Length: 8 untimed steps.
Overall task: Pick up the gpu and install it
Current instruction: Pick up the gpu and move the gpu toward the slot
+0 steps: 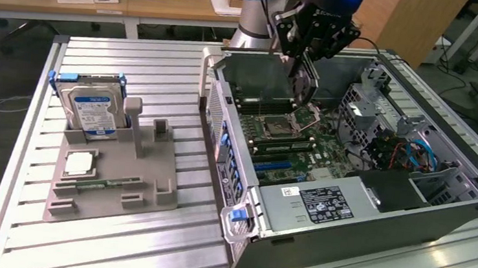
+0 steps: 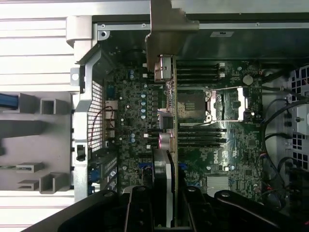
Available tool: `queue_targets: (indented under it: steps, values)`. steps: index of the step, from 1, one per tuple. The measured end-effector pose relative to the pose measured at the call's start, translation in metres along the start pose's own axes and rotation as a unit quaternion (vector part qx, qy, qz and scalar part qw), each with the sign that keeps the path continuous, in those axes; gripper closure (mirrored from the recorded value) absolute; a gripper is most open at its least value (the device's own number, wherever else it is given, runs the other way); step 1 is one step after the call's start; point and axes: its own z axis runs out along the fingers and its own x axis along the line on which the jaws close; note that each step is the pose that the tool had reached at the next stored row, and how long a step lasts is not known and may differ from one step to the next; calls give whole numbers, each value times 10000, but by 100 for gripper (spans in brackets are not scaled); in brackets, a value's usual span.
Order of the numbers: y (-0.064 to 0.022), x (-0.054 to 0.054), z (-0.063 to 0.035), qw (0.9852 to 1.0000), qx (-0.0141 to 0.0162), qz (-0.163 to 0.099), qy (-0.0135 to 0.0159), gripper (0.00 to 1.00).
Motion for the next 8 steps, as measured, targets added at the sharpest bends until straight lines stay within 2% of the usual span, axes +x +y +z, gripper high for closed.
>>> queue_targets:
  steps: [8]
  values:
    - [3, -91, -3, 10000, 1, -7, 1, 72]
